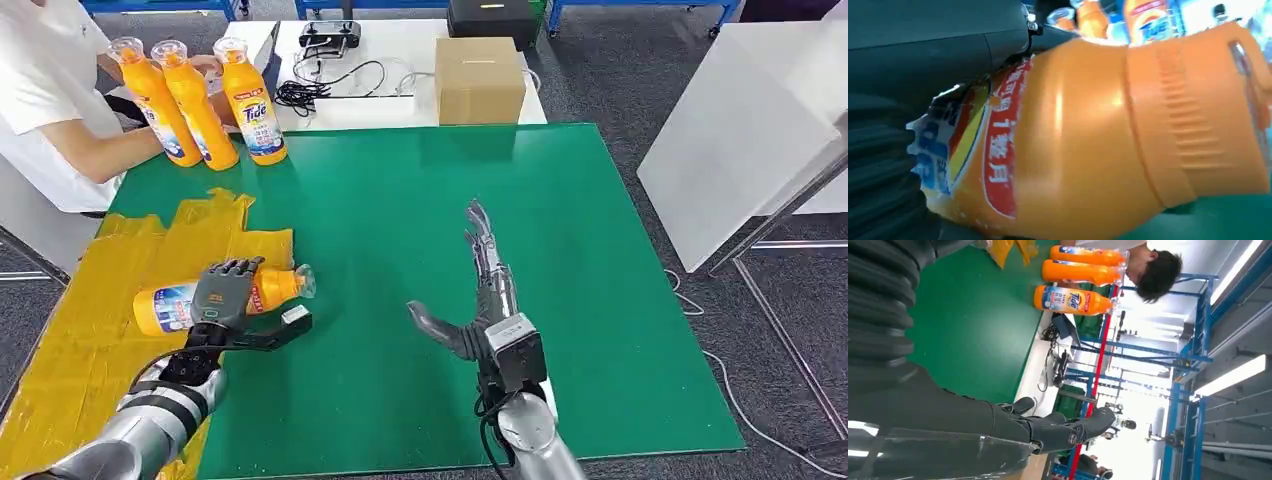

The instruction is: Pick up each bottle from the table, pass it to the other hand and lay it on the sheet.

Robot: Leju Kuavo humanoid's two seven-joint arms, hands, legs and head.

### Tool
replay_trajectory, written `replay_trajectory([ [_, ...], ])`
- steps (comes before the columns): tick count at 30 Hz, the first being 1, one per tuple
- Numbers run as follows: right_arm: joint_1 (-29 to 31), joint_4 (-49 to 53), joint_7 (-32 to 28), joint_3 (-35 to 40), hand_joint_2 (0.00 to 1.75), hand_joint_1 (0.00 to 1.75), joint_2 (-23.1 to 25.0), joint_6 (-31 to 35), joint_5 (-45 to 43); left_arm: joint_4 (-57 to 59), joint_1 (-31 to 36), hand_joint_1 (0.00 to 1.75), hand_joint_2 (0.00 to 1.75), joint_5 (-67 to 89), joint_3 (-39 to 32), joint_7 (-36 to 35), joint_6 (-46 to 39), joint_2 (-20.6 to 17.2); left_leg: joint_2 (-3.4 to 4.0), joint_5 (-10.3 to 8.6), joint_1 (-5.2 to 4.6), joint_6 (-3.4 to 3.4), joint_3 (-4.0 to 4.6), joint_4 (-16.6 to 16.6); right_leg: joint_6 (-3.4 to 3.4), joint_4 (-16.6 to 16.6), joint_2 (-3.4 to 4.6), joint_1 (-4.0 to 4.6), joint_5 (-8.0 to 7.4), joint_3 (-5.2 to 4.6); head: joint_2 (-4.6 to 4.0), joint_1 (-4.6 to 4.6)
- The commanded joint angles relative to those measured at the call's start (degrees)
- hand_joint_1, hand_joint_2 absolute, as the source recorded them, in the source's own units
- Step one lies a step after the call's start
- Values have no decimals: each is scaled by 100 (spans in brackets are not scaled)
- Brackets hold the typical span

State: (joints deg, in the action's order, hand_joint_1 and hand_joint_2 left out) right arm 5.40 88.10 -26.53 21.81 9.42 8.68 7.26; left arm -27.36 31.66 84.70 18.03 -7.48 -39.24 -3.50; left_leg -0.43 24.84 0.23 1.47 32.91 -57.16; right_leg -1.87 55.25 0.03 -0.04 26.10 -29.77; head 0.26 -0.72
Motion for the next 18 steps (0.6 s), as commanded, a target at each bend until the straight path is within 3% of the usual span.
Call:
replay_trajectory([
  [1, 238, -558, 100, 203, 175, 0, -197, 51, 25, -135, -389, 0, 175, -69, -964, 134, -76, 123, 14, -1, 0, -3, -10, 8, -1, -9, 11, -1, -4, 6, 0, -2],
  [18, 271, -640, 142, 233, 175, 0, -218, 47, 52, -403, -528, 0, 175, 144, -1134, 33, -76, 158, 18, 1, 4, -7, -1, 9, 0, -14, 12, 4, -5, 1, 0, 0],
])
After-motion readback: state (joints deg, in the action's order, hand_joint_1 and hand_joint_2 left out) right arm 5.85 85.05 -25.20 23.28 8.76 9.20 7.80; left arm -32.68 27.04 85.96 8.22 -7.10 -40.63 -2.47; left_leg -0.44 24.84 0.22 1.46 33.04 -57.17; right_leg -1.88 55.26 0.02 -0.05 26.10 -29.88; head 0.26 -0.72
